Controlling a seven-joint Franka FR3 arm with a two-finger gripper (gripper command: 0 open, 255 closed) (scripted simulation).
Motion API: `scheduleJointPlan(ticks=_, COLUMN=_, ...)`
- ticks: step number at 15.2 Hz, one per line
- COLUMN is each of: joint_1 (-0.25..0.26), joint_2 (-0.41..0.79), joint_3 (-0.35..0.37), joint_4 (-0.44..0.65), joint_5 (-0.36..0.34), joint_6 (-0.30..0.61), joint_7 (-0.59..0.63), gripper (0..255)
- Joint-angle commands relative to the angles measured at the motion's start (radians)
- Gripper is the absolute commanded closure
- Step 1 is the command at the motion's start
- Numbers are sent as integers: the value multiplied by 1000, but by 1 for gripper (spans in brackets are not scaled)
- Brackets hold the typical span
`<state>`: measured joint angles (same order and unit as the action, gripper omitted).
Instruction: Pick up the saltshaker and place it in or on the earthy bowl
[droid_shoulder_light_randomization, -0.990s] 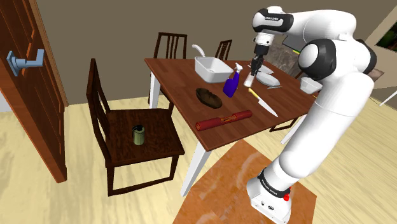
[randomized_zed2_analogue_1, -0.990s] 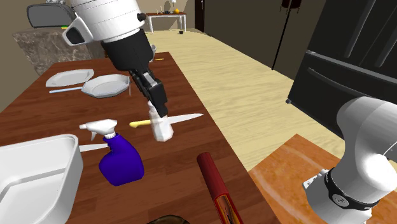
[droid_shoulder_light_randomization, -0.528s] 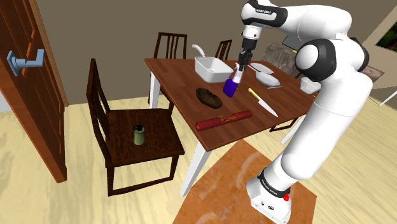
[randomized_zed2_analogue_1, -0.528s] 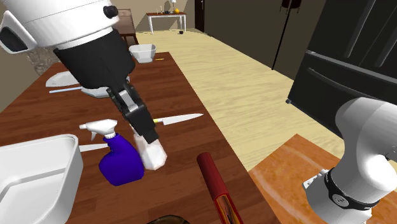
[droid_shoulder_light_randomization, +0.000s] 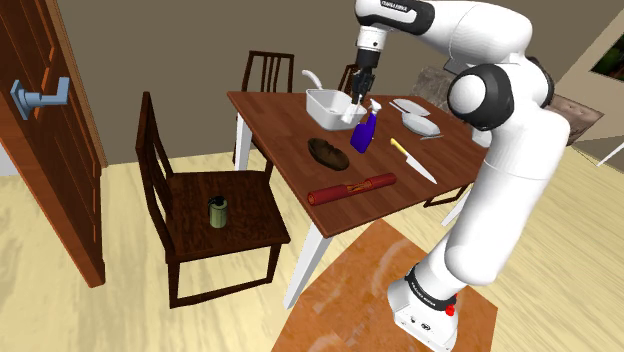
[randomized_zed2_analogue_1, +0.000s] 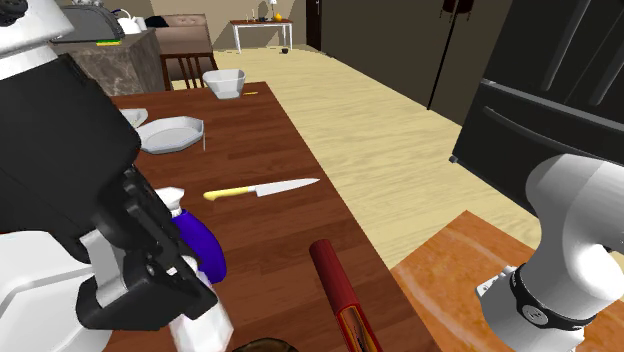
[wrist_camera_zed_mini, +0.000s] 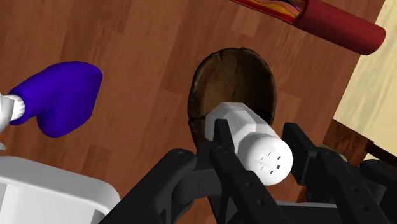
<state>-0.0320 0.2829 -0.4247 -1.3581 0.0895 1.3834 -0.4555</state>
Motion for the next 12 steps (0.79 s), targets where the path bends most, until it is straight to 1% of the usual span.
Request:
scheduleJointPlan(ticks=1, joint_1=14, joint_2=35, joint_3=14, joint_4=64, joint_5=18, joint_6=-30, joint_7=36, gripper=255)
scheduleJointPlan(ticks=3, joint_1=29, joint_2=78, joint_3=30, joint_4=136, joint_5=38, joint_6=-60, joint_7=76, gripper=255)
scheduleJointPlan(ticks=12, joint_1=48, joint_2=48, joint_3=33, joint_4=-30, joint_5=28, joint_6=76, joint_7=78, gripper=255)
